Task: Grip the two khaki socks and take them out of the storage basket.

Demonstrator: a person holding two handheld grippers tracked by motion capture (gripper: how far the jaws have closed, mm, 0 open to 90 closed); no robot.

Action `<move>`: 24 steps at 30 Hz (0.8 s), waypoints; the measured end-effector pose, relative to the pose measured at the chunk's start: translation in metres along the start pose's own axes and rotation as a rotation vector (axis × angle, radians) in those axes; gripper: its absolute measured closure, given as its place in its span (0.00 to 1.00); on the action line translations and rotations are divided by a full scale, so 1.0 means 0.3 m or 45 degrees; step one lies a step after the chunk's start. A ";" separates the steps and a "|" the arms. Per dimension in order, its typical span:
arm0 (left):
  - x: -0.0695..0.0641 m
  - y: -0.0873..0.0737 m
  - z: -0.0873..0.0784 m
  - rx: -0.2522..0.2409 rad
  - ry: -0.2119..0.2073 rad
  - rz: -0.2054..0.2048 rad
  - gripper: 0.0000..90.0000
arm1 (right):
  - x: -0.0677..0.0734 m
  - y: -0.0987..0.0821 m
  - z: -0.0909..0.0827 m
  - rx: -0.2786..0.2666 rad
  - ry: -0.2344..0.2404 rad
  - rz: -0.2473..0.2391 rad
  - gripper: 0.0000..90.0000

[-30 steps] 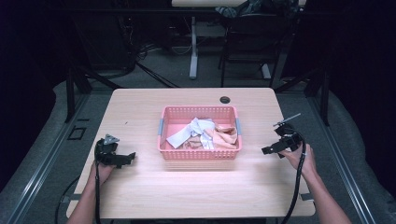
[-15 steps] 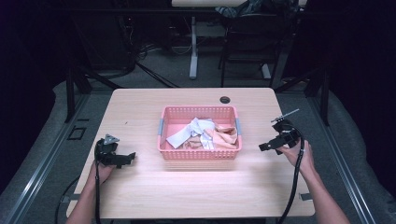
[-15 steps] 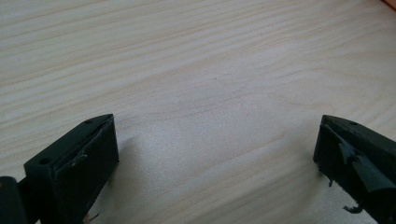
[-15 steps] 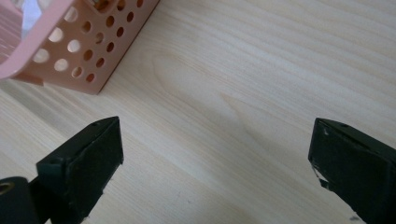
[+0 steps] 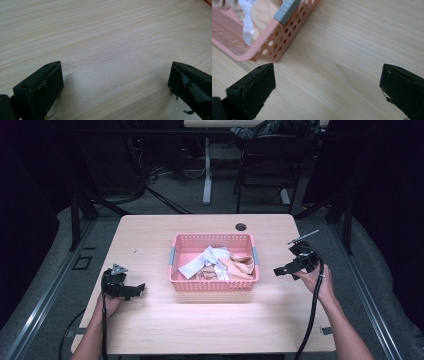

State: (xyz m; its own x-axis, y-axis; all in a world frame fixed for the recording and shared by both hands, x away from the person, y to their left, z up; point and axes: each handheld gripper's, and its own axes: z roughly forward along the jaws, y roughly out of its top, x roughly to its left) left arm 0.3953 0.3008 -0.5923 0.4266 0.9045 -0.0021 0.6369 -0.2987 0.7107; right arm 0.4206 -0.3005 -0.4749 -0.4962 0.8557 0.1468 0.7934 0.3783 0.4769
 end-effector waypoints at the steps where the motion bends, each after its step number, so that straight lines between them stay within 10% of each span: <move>1: -0.001 0.000 0.001 -0.003 0.000 -0.004 0.00 | 0.006 0.009 -0.007 -0.009 -0.003 -0.005 0.00; 15: 0.000 0.000 0.000 0.000 0.000 -0.001 0.00 | 0.110 0.178 -0.069 -0.086 -0.023 -0.096 0.00; 24: -0.001 0.000 0.000 -0.003 0.000 -0.004 0.00 | 0.188 0.270 -0.014 -0.065 -0.005 -0.160 0.17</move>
State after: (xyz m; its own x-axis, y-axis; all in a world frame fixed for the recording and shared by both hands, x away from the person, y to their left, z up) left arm 0.3953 0.3006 -0.5924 0.4243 0.9055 -0.0043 0.6369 -0.2951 0.7122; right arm 0.4556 -0.2229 -0.4244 -0.5890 0.8042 0.0797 0.7061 0.4641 0.5348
